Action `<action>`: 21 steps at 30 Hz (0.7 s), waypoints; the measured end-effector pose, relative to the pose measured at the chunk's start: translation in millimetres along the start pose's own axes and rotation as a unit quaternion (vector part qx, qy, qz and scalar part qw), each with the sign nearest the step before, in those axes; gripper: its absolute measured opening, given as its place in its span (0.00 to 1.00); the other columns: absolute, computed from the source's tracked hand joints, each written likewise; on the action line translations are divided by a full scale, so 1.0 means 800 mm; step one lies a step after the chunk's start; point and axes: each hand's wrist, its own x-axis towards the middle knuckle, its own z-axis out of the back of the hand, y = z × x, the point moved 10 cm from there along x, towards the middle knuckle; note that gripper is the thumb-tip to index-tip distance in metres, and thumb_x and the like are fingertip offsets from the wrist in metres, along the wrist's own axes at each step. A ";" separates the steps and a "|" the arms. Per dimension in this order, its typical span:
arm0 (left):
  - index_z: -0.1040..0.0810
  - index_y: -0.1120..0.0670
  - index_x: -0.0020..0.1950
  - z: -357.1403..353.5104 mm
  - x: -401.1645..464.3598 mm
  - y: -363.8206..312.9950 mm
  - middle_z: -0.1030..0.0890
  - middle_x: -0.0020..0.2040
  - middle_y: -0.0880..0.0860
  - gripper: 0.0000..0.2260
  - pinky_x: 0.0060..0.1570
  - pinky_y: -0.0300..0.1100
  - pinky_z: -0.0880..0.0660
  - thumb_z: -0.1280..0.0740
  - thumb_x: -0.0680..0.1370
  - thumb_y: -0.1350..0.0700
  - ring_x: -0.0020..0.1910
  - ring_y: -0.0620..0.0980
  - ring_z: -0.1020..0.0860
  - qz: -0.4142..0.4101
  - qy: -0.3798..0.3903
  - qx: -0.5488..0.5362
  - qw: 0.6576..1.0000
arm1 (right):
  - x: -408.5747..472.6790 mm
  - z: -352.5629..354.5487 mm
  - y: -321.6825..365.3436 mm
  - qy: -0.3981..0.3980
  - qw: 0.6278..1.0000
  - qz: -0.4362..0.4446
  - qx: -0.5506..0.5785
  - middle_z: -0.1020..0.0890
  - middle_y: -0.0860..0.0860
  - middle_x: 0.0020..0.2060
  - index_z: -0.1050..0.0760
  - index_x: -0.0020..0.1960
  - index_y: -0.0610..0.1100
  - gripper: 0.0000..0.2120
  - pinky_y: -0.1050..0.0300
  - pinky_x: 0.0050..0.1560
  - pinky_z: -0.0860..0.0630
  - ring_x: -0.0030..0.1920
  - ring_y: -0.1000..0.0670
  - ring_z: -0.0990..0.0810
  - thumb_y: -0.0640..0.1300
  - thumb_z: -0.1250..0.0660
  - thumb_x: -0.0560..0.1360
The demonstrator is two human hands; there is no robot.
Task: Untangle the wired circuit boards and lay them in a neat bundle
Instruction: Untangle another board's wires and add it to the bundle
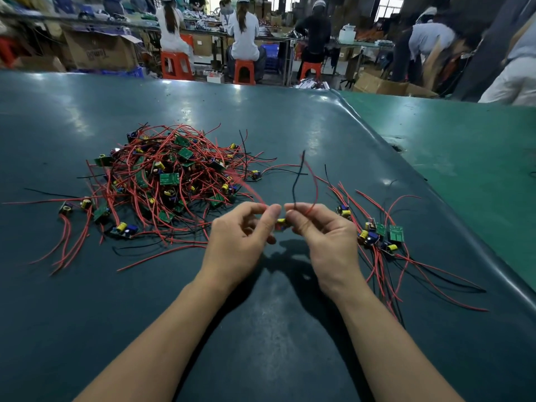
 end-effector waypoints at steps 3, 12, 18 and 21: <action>0.19 0.53 0.42 0.007 0.001 0.000 0.17 0.33 0.48 0.04 0.29 0.39 0.24 0.28 0.76 0.55 0.28 0.45 0.20 -0.007 -0.018 -0.052 0.998 | -0.001 -0.003 -0.005 -0.002 0.999 -0.028 0.029 0.15 0.51 0.37 0.18 0.44 0.41 0.05 0.62 0.42 0.21 0.40 0.56 0.17 0.33 0.28 0.72; 0.22 0.55 0.47 0.008 0.003 0.003 0.18 0.41 0.50 0.06 0.28 0.37 0.25 0.27 0.74 0.60 0.27 0.49 0.21 0.014 -0.046 -0.113 0.992 | -0.004 0.009 -0.042 -0.090 0.955 -0.183 0.214 0.18 0.45 0.29 0.25 0.44 0.36 0.05 0.61 0.31 0.20 0.28 0.47 0.17 0.36 0.34 0.78; 0.18 0.58 0.46 -0.006 0.005 0.014 0.16 0.35 0.50 0.05 0.32 0.34 0.24 0.25 0.72 0.60 0.30 0.44 0.20 0.072 0.009 -0.147 0.986 | -0.005 0.005 -0.035 -0.057 0.975 -0.167 0.135 0.17 0.45 0.30 0.22 0.41 0.38 0.06 0.61 0.28 0.22 0.29 0.48 0.17 0.38 0.30 0.75; 0.18 0.58 0.45 -0.003 0.006 0.013 0.16 0.35 0.51 0.03 0.33 0.35 0.24 0.27 0.73 0.61 0.30 0.46 0.20 0.079 0.003 -0.193 0.978 | -0.005 0.006 -0.035 -0.059 0.975 -0.170 0.127 0.17 0.45 0.30 0.20 0.40 0.39 0.05 0.62 0.27 0.24 0.28 0.50 0.18 0.40 0.28 0.73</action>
